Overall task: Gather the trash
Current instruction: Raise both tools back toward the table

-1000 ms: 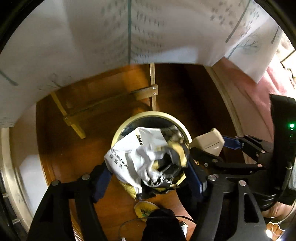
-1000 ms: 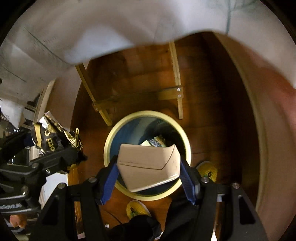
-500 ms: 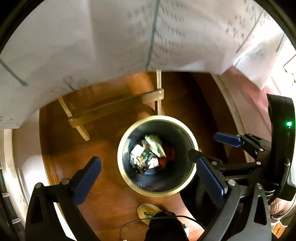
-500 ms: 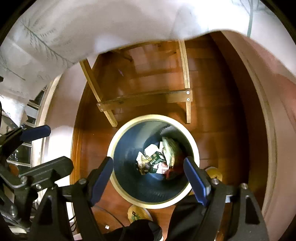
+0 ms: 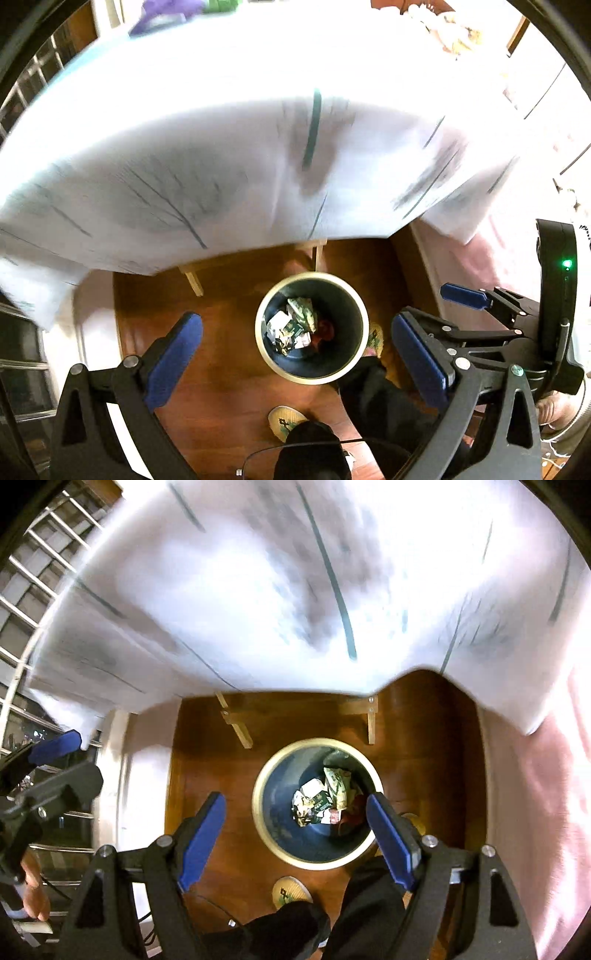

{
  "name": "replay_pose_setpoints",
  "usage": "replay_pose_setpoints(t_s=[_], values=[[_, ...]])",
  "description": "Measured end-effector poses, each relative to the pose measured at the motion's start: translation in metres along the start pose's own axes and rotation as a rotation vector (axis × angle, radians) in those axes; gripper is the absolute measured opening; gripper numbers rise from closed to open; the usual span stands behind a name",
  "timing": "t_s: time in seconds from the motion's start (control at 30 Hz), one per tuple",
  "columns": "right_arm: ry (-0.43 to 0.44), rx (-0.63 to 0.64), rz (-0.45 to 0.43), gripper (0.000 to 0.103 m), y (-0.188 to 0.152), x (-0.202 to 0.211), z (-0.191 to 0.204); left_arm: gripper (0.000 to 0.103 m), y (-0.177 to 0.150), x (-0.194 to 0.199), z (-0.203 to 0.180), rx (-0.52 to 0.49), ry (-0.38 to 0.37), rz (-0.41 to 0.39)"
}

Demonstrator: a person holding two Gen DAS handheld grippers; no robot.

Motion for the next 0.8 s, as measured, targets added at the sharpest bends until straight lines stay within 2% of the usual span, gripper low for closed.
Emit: replay_pose_setpoints(t_s=[0.23, 0.37, 0.6, 0.8], values=[[0.013, 0.061, -0.070, 0.079, 0.051, 0.081, 0.039, 0.101, 0.053, 0.100, 0.001, 0.001, 0.004, -0.086], [0.004, 0.115, -0.156, 0.079, 0.087, 0.126, 0.058, 0.101, 0.080, 0.143, 0.004, 0.008, 0.020, -0.149], [-0.031, 0.143, -0.310, 0.079, 0.141, 0.188, 0.074, 0.101, 0.119, 0.190, 0.017, 0.064, 0.024, -0.241], [-0.057, 0.155, -0.369, 0.079, 0.172, 0.211, 0.085, 0.100, 0.155, 0.211, 0.024, 0.071, 0.008, -0.296]])
Point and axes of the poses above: each gripper's, at about its wrist camera, not at the fingertips, and x roughly against the way its jaws point, z to its left, y to its top, the point moved 5 cm from there along -x, roughly the way its jaws point, and after that the axes turned 15 degrees about -z, right-handed, at the moved point
